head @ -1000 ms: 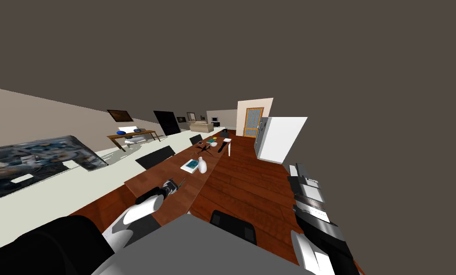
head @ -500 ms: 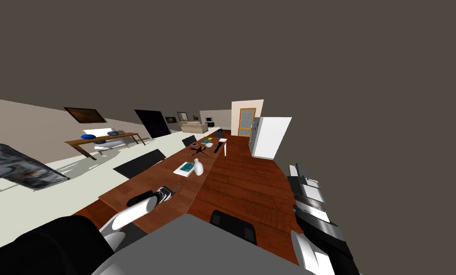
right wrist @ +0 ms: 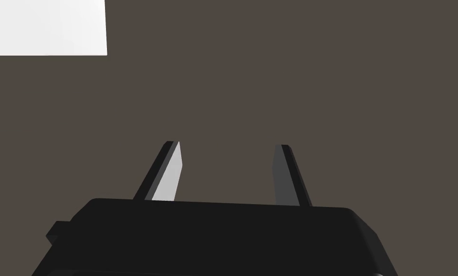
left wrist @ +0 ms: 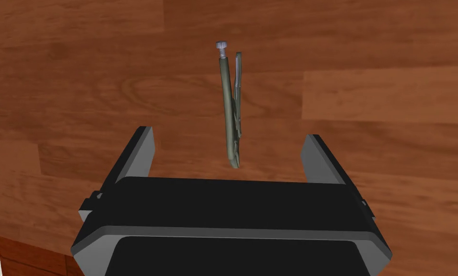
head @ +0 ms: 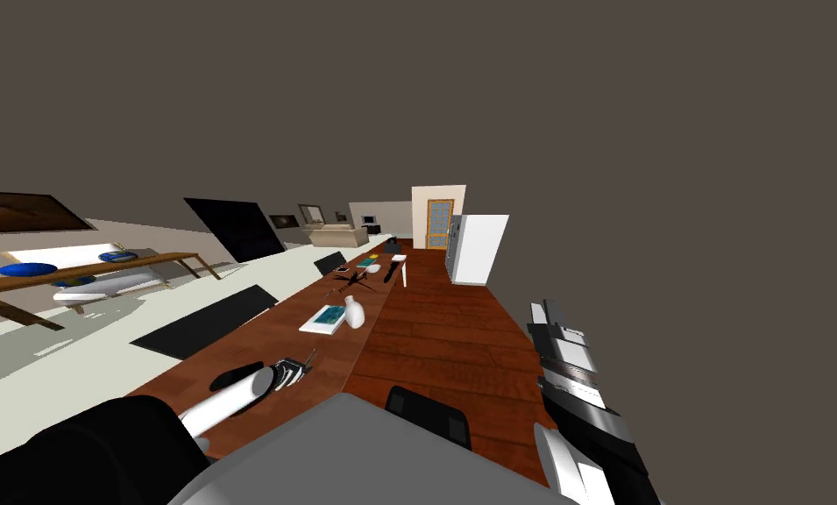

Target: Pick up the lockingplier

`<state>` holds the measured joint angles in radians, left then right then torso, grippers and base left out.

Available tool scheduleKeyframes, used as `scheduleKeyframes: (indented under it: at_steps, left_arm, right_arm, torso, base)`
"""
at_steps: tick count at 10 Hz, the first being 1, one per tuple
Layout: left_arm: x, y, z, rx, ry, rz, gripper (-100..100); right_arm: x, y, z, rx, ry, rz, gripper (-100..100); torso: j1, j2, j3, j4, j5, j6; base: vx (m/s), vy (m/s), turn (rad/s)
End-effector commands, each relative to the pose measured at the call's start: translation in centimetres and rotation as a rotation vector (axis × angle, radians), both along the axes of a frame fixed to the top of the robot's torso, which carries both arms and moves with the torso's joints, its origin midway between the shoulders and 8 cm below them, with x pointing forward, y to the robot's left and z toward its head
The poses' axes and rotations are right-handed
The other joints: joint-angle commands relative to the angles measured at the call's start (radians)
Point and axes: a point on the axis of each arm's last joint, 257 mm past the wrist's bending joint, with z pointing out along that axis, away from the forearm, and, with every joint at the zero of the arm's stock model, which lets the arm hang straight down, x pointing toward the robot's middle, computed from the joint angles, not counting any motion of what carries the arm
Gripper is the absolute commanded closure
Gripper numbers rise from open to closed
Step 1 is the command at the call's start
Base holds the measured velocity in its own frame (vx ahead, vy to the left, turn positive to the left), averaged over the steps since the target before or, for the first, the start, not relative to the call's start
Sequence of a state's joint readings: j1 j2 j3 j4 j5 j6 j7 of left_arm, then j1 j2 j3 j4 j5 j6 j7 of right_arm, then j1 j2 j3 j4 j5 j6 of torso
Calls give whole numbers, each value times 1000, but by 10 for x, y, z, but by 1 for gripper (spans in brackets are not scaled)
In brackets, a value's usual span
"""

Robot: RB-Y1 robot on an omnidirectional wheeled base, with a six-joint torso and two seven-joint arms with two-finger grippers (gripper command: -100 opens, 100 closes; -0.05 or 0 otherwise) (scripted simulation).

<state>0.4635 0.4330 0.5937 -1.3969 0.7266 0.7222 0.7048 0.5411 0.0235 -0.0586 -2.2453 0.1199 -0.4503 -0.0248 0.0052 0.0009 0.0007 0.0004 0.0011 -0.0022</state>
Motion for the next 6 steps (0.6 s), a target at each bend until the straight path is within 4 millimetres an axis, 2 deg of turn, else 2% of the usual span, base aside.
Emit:
scheduleKeyframes:
  at_steps: [1, 2, 3, 4, 6]
  left_arm:
    - [-17, 3, -8, -63, 20, 61, -100]
    - [-31, 4, -13, -106, 31, 109, -100]
    - [-33, 2, -14, -117, 40, 107, -100]
    - [-46, 1, -19, -163, 53, 152, -100]
    - [-70, -2, -27, -244, 70, 232, -100]
  right_arm:
    - [0, 0, 0, 0, 0, 0, 0]
    - [0, 0, 0, 0, 0, 0, 0]
    - [0, 0, 0, 0, 0, 0, 0]
    - [0, 0, 0, 0, 0, 0, 0]
    - [0, 0, 0, 0, 0, 0, 0]
  torso:
    - [0, 0, 0, 0, 0, 0]
    - [0, -1, -1, 0, 0, 1]
    - [0, 0, 0, 0, 0, 1]
    - [0, 0, 0, 0, 0, 0]
    - [0, 0, 0, 0, 0, 1]
  base:
    - [-21, 46, -231]
    - [-44, 56, -367]
    - [-44, 44, -134]
    - [-38, 38, -193]
    - [-54, 51, -329]
